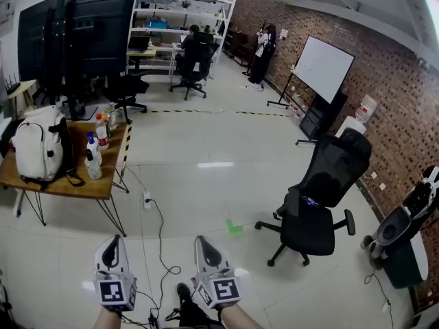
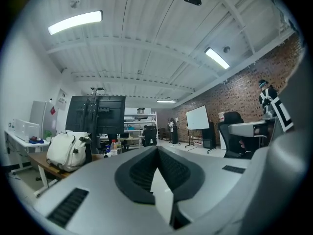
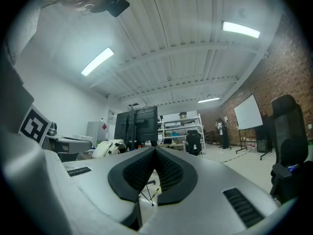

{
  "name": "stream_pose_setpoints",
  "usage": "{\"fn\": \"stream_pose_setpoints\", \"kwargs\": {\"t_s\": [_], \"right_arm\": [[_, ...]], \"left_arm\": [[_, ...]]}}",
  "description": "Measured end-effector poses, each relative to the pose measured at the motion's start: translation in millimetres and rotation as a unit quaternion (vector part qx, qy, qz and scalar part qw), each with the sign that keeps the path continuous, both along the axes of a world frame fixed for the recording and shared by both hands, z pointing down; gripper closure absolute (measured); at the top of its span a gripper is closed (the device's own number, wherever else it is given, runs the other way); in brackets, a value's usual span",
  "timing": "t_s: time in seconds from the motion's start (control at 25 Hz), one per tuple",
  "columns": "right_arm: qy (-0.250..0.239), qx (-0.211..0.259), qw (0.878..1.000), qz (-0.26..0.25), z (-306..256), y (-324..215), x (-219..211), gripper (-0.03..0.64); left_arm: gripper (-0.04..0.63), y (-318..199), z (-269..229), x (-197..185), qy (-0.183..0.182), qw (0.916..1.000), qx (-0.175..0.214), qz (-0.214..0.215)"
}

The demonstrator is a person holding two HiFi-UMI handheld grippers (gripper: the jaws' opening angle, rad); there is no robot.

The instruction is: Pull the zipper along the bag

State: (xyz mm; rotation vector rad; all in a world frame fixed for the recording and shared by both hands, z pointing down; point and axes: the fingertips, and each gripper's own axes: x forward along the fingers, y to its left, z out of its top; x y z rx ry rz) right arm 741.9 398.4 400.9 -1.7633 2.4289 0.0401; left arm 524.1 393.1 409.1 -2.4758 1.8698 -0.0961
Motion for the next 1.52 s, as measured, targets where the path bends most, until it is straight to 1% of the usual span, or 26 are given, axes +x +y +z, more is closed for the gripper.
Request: {"fn": "stream_pose_setpoints", "kwargs": {"t_s": [0.08,0.32,0.56,0.76,0.96,1.16,1.28,1.52], "right_arm": [[-0.003,-0.006,1.000,0.007,3,-25,17,0.604],[-0.007,0.000,1.000,0.022,-1,-108,66,0.604],[-0.011,0.001,1.000,0.015,1,-181,92,0.604],[-0.018,-0.003,1.000,0.011,4,-225,115,0.604],[-0.018,-0.011,1.000,-0.002,14,-263,128,0.604],[-0.020,-0.010,0.999,-0.023,16,-280,115,0.604],[-0.021,-0.013,0.999,-0.038,18,-283,105,0.604],[-0.024,-0.014,0.999,-0.047,19,-296,97,0.604]], "left_arm": [[0.561,-28,-1,14,0.000,1.0000,-0.002,0.003],[0.561,-116,-18,56,-0.014,0.9996,0.022,0.014],[0.561,-186,-17,75,-0.022,0.9996,0.020,0.003],[0.560,-230,-16,92,-0.022,0.9996,0.014,-0.011],[0.561,-258,-16,98,-0.019,0.9992,0.018,-0.031],[0.560,-266,-23,87,-0.017,0.9981,0.027,-0.052],[0.560,-265,-35,80,-0.017,0.9971,0.042,-0.061],[0.561,-269,-54,70,-0.019,0.9951,0.062,-0.074]]}}
